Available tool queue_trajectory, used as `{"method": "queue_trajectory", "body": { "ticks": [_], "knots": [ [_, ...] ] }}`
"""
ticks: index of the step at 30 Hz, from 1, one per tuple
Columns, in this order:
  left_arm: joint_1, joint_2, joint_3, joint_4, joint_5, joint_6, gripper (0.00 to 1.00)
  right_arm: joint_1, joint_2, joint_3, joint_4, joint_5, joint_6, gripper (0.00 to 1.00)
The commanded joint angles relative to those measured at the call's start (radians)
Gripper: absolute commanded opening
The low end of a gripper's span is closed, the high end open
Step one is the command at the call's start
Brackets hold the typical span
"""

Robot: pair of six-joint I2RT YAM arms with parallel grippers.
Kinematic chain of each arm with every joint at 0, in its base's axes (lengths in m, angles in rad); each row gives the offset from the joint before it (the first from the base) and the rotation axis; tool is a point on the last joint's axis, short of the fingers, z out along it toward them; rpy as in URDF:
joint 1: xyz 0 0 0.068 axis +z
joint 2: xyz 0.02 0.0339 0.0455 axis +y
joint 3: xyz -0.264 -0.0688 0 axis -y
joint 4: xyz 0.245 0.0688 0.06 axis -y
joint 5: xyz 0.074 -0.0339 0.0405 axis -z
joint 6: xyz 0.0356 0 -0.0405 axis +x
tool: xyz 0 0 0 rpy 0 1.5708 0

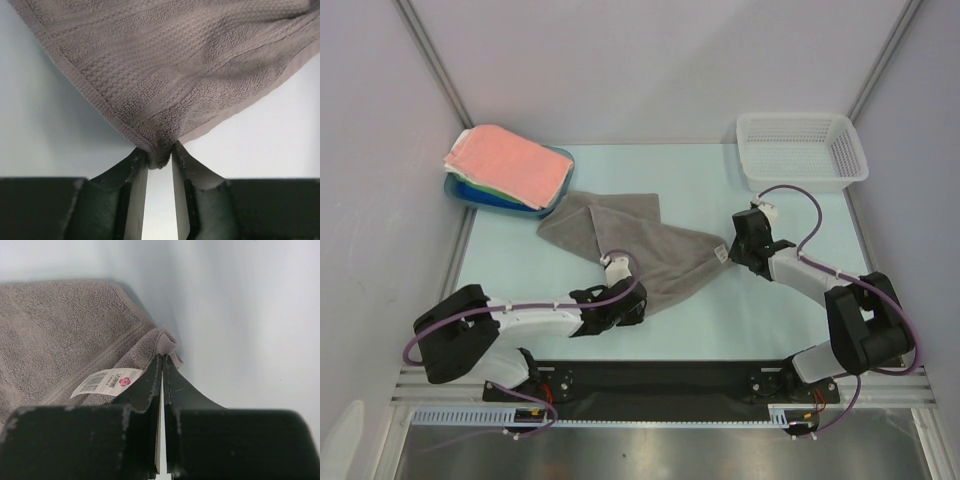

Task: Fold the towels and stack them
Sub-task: Flatten out the crumpled towel

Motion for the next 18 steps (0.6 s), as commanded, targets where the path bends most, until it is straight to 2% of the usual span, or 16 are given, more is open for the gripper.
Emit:
{"method": "queue_trajectory", "body": {
  "ticks": [1,3,5,6,8,9,13,14,18],
  "knots": [
    [-0.016,-0.033,-0.011,-0.031,0.011,-0.008,0.29,-0.005,-0.023,0.012,0.024,0.01,0.004,0.0],
    [-0.019,-0.082,-0.015,-0.056,0.024,-0.012,0.2,-0.004,-0.037,0.012,0.009,0.009,0.003,0.0],
    [-0.022,-0.125,-0.018,-0.087,0.033,-0.012,0.17,-0.005,-0.072,0.017,-0.009,0.0,0.001,0.0],
    [-0.022,-0.149,-0.015,-0.099,0.036,-0.009,0.11,-0.005,-0.086,0.017,-0.017,-0.008,0.0,0.0],
    [-0.022,-0.243,0.008,-0.154,0.031,0.009,0.06,-0.005,-0.149,0.028,-0.043,-0.033,-0.003,0.0],
    [-0.021,-0.272,0.022,-0.174,0.025,0.021,0.01,-0.004,-0.176,0.034,-0.051,-0.04,-0.006,0.0],
    [-0.021,-0.398,0.161,-0.341,-0.05,0.101,0.0,-0.004,-0.307,0.096,-0.106,-0.1,-0.019,0.0],
    [-0.021,-0.424,0.236,-0.36,-0.062,0.141,0.0,-0.004,-0.363,0.135,-0.121,-0.117,-0.022,0.0],
    [-0.021,-0.42,0.449,-0.446,-0.133,0.259,0.0,-0.001,-0.472,0.254,-0.123,-0.209,-0.033,0.0]
  ]
}}
